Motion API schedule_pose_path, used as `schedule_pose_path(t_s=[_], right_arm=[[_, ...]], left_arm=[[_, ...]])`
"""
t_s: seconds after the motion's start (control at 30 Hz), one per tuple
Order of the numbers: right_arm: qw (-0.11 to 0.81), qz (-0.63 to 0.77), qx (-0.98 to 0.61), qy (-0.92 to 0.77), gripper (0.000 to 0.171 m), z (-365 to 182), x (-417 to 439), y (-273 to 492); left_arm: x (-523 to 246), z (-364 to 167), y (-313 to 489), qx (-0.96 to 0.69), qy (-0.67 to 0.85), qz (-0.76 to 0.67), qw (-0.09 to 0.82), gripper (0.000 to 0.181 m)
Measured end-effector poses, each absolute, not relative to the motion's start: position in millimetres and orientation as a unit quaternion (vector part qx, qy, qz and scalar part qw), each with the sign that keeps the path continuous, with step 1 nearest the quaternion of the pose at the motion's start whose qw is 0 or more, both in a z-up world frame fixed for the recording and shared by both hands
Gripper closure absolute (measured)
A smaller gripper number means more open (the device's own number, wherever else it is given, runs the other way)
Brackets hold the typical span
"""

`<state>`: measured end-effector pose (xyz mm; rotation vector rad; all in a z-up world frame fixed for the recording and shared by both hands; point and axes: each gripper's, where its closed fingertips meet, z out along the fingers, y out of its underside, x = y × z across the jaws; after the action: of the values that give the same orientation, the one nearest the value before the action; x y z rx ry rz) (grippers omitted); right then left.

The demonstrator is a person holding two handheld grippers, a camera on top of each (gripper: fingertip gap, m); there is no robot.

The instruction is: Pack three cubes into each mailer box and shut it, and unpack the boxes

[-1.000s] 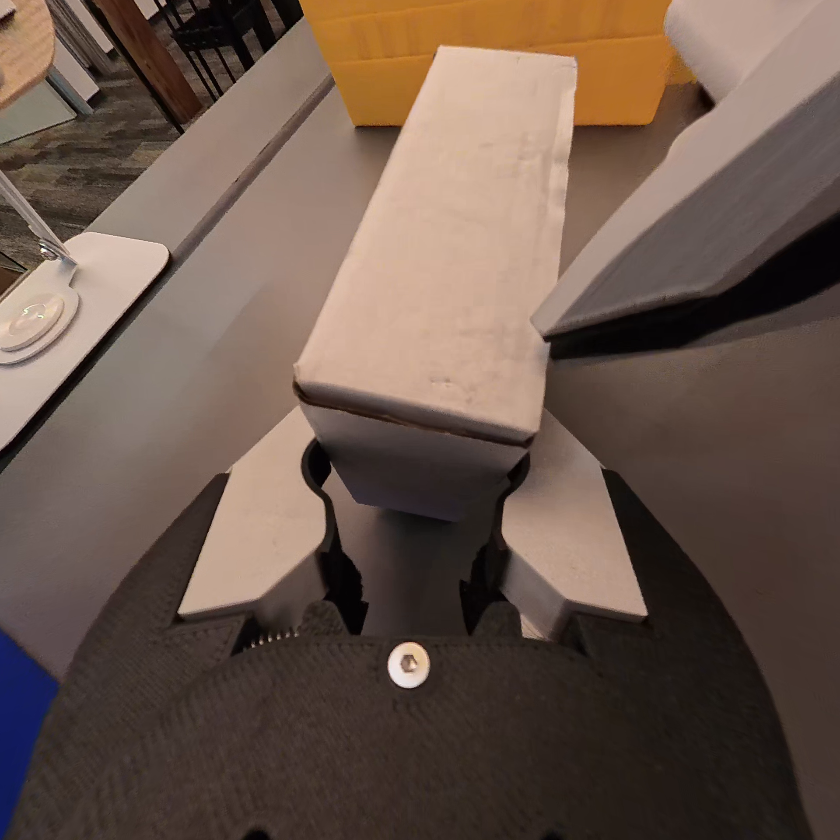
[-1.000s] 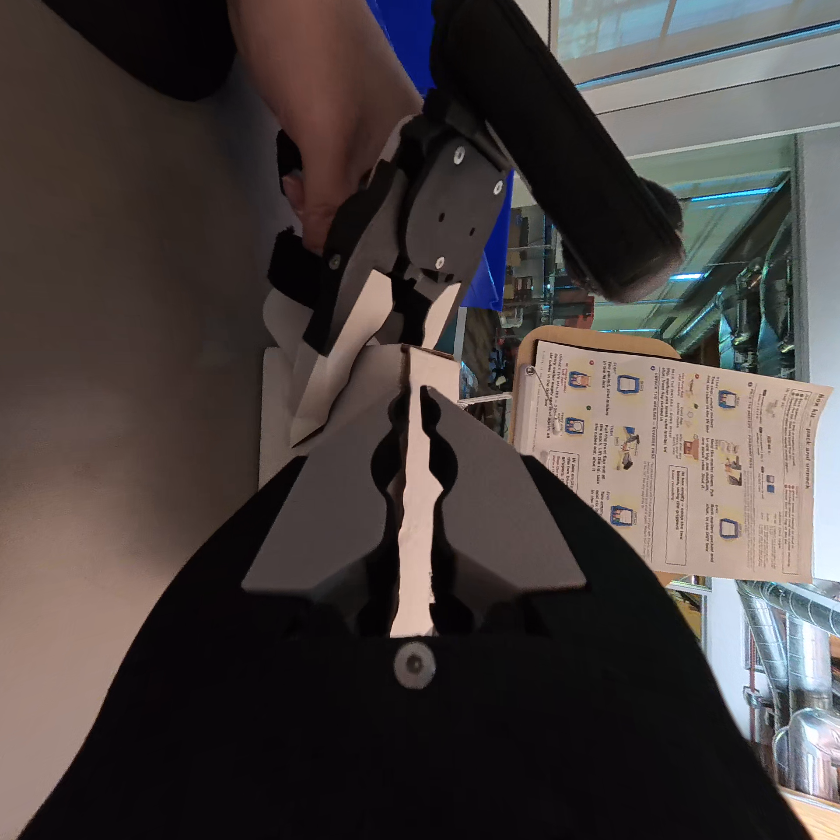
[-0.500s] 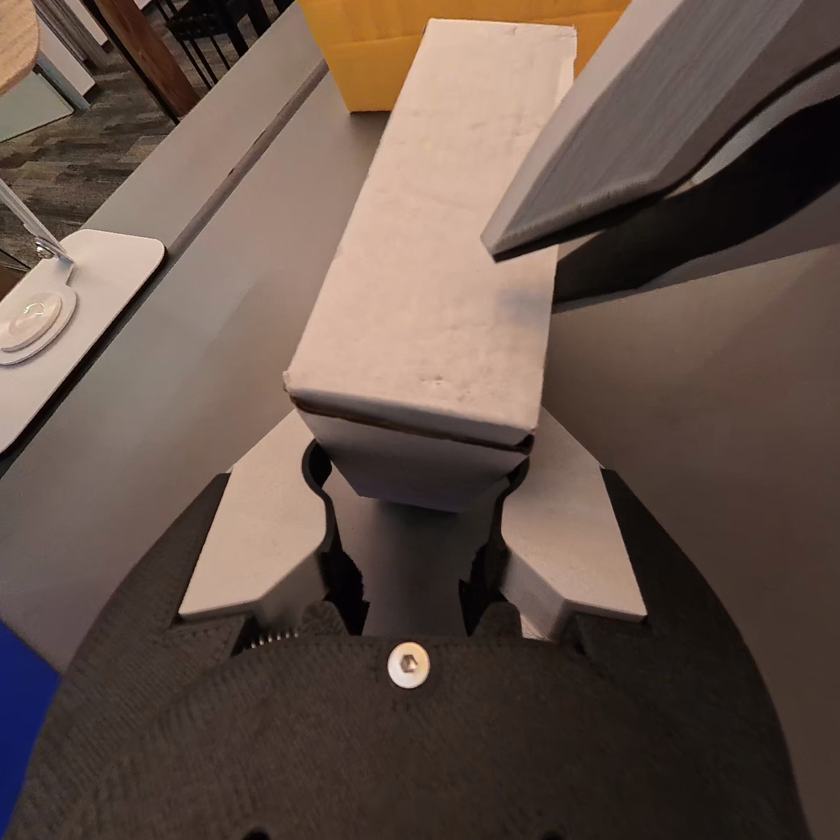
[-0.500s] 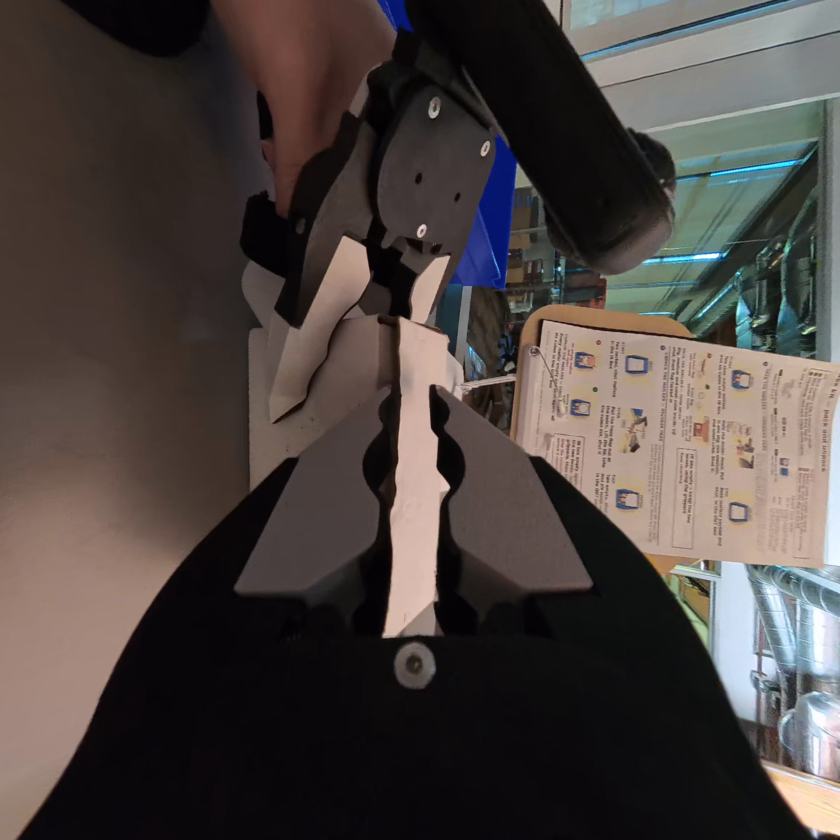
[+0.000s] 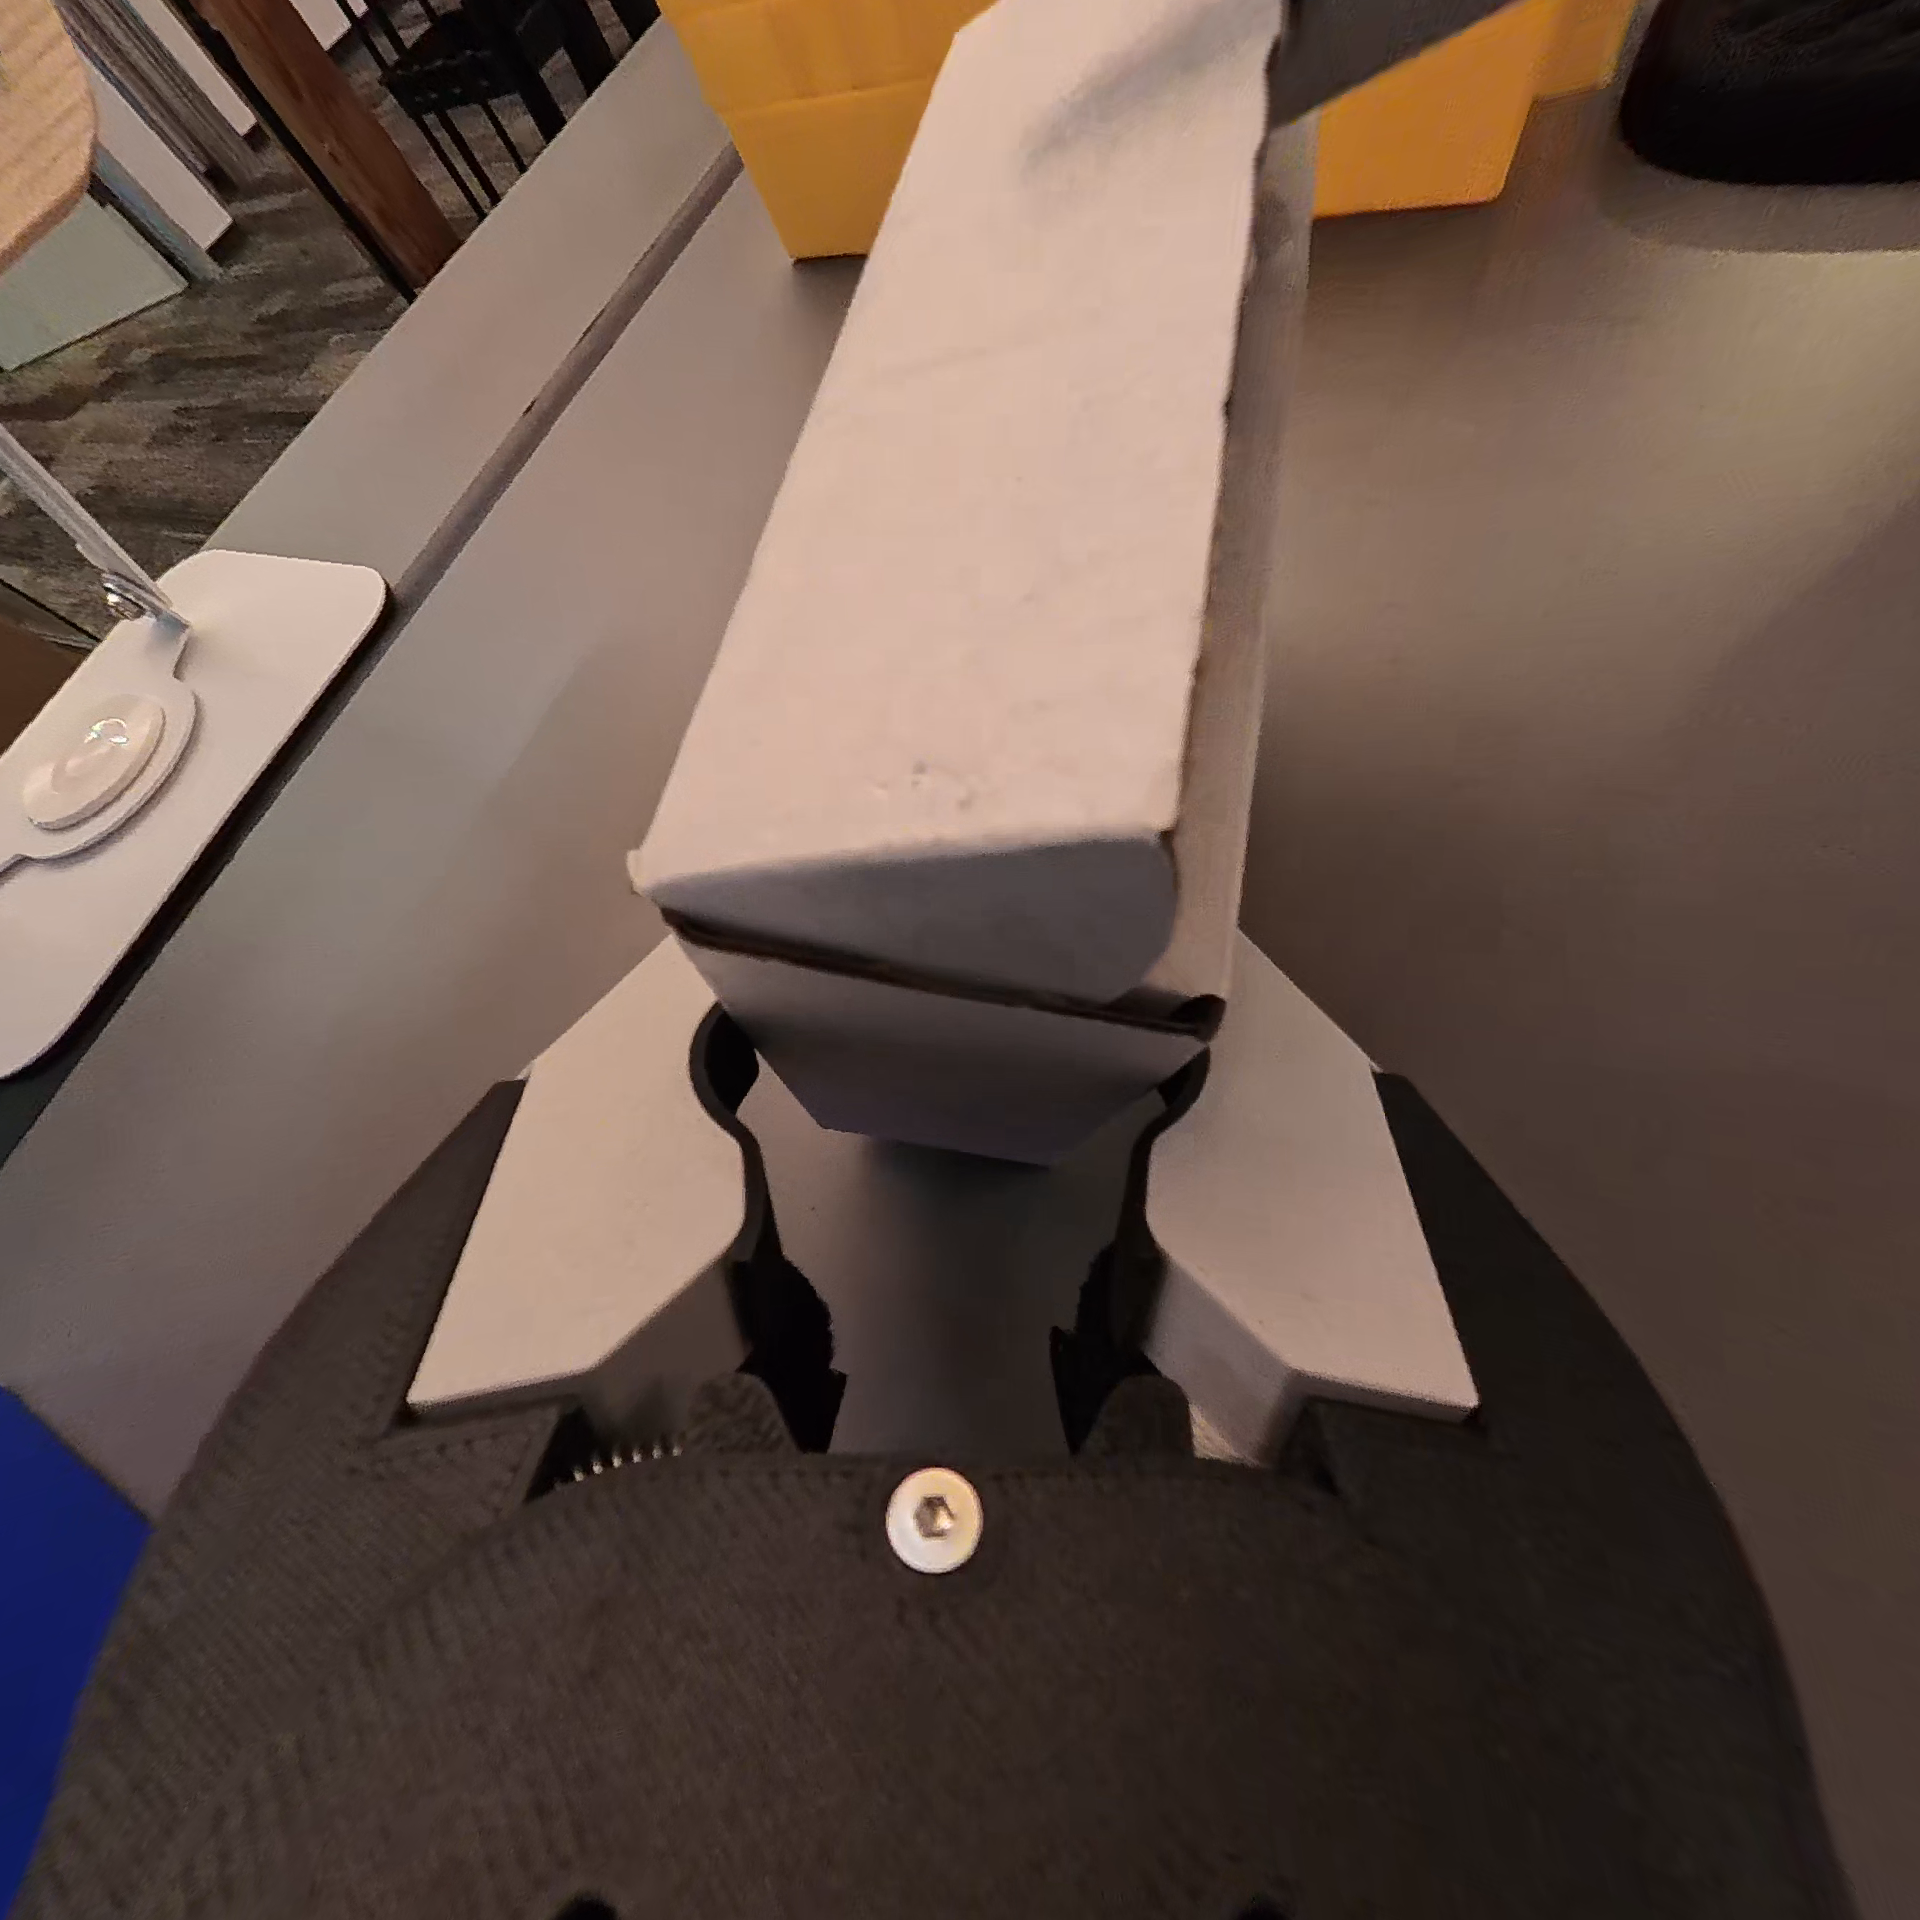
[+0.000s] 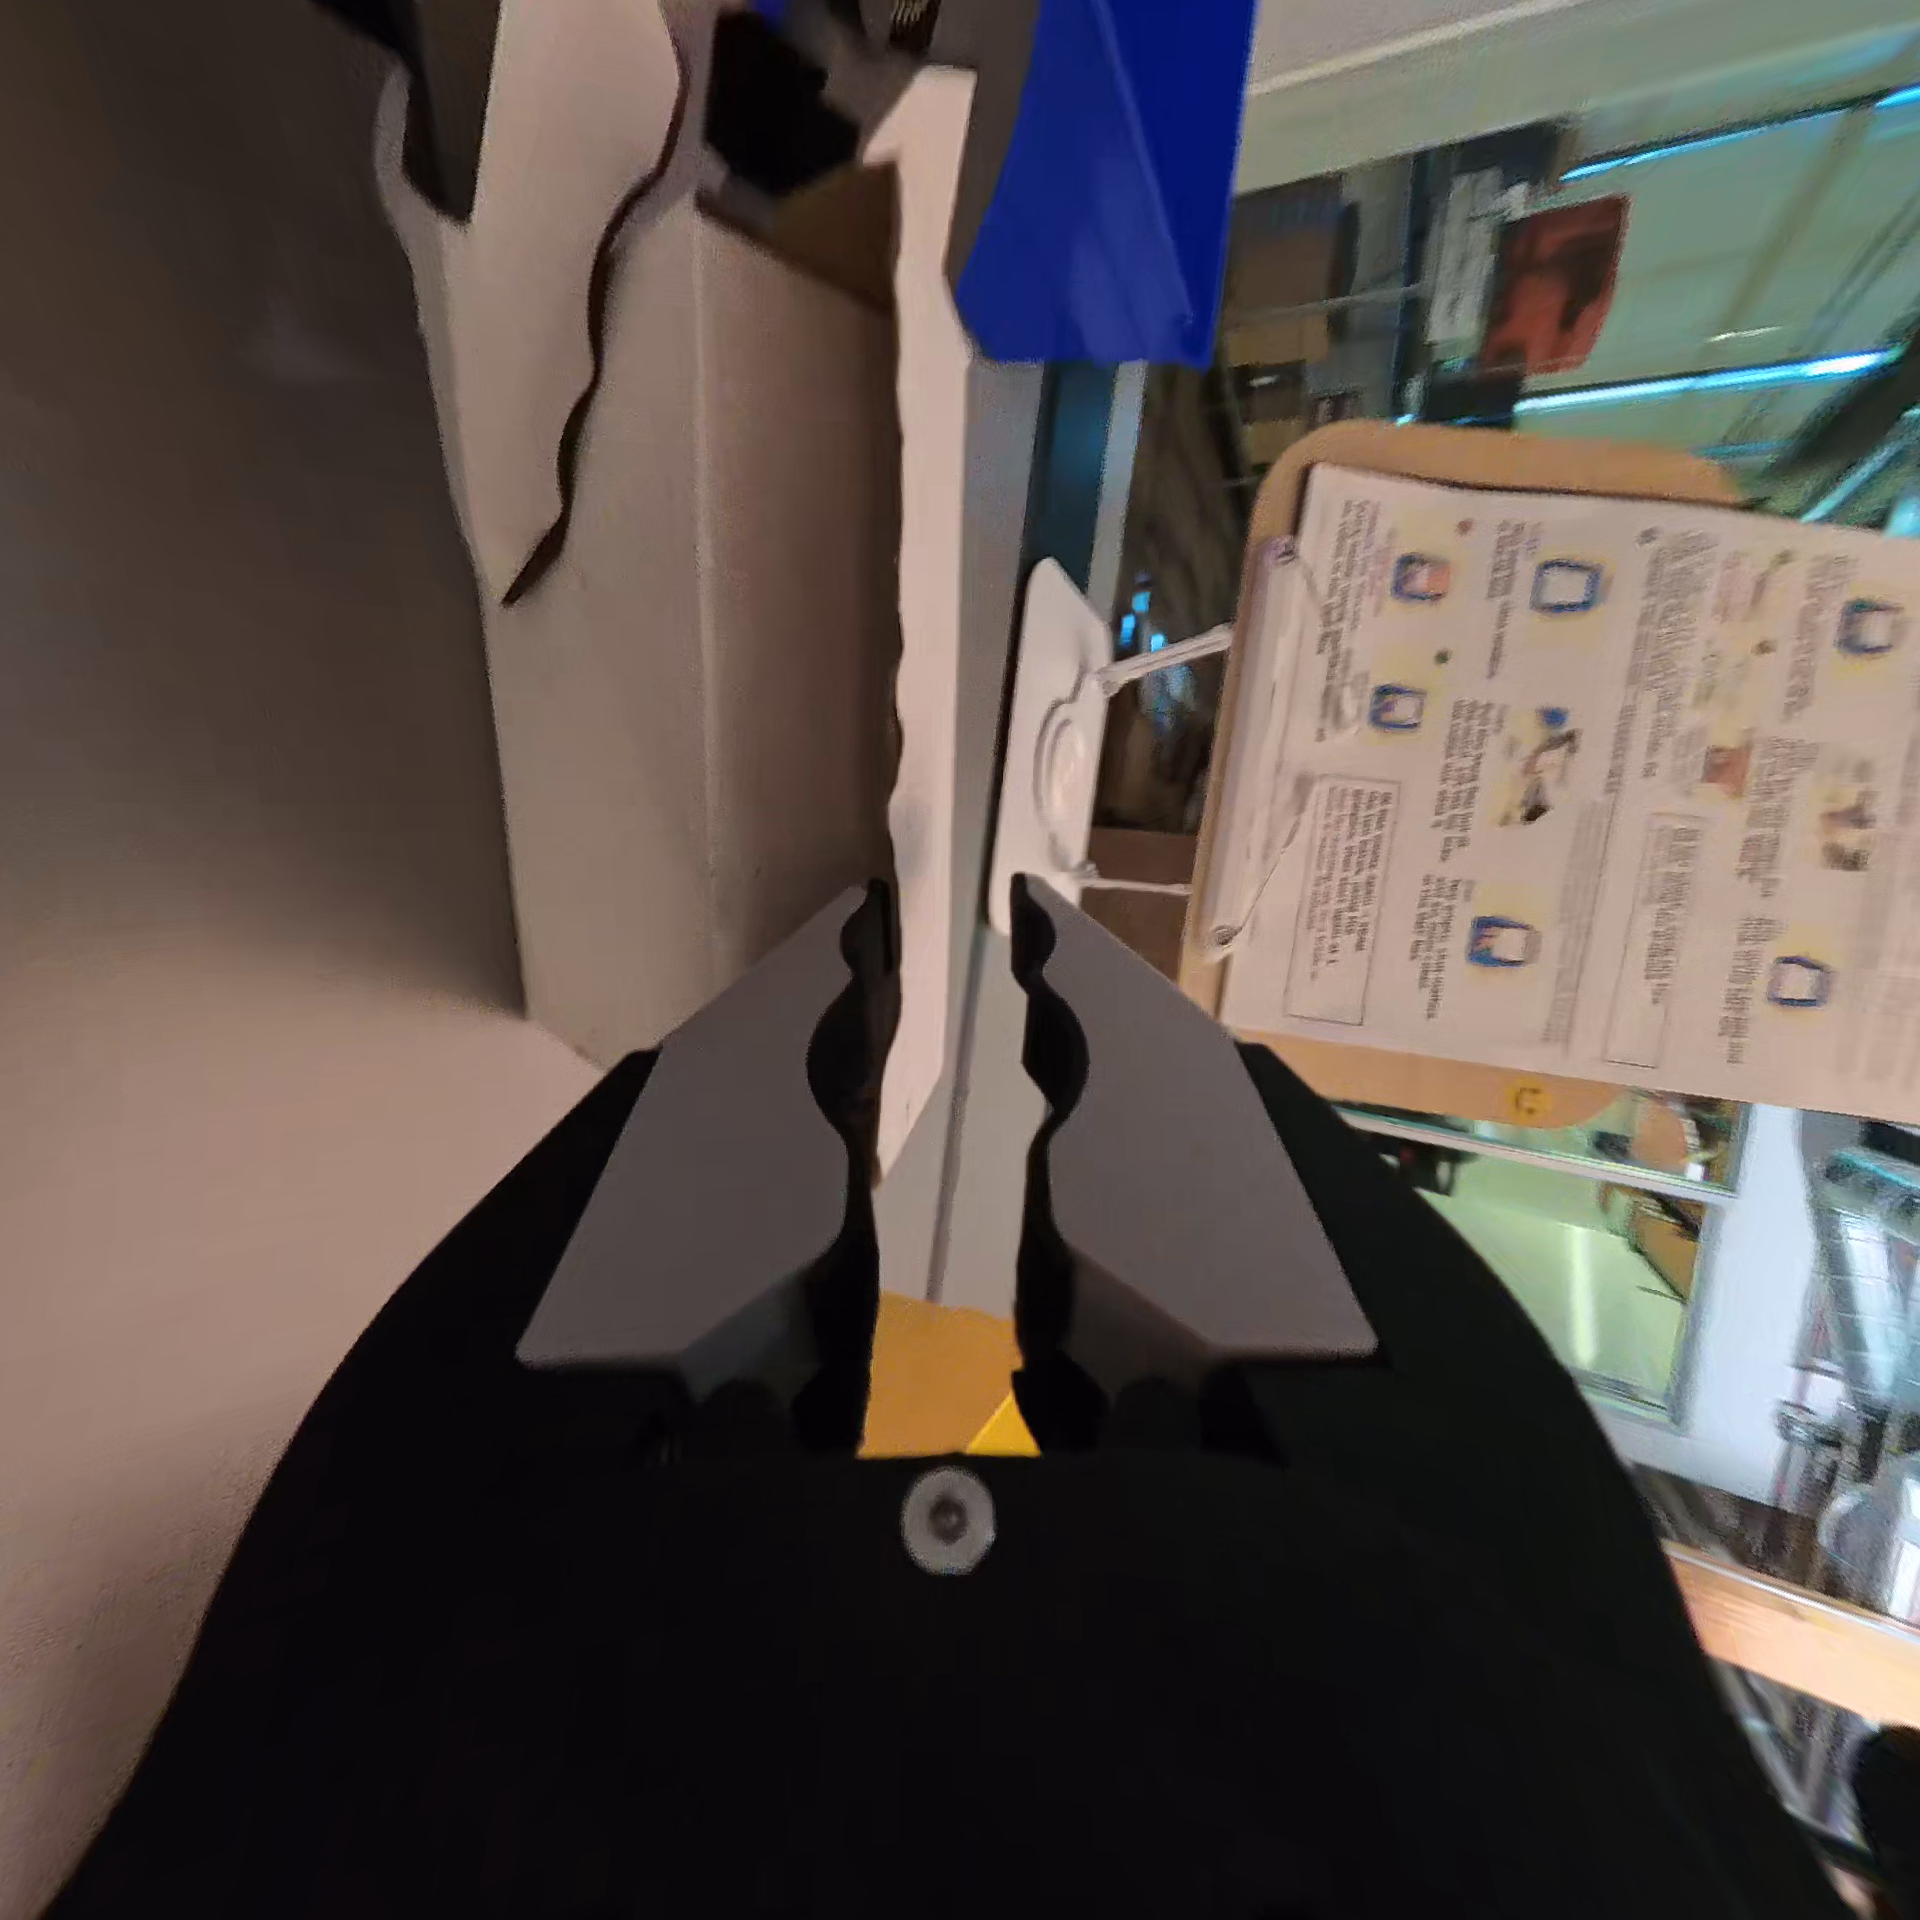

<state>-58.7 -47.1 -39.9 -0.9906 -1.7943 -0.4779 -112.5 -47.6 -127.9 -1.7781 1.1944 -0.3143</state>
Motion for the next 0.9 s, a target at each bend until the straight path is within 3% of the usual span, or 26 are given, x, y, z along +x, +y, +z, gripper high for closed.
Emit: schedule_pose_path(t_s=[0.1,0.23,0.53,0.73,0.9], right_arm=[[0.482,-0.152,-0.422,-0.753,0.165,-44.6,-57.1,-53.1],[0.473,-0.091,-0.463,-0.744,0.169,-36.6,-54.5,-56.5],[0.357,0.133,-0.599,-0.704,0.17,-32.2,-42.0,-91.2],[0.312,0.189,-0.646,-0.67,0.17,-36.2,-37.7,-93.7],[0.337,0.178,-0.655,-0.652,0.17,-31.1,-36.9,-81.8]], left_arm=[[-112.5,-127.6,-48.6,-0.719,0.496,-0.115,0.472,0.106],[-110.9,-126.5,-51.1,-0.703,0.514,-0.102,0.48,0.106],[-110.0,-128.2,-56.1,-0.592,0.61,0.08,0.52,0.107],[-110.8,-125.6,-57.7,-0.565,0.616,0.14,0.531,0.107],[-109.3,-80.5,-68.4,-0.535,0.574,0.121,0.608,0.085]])
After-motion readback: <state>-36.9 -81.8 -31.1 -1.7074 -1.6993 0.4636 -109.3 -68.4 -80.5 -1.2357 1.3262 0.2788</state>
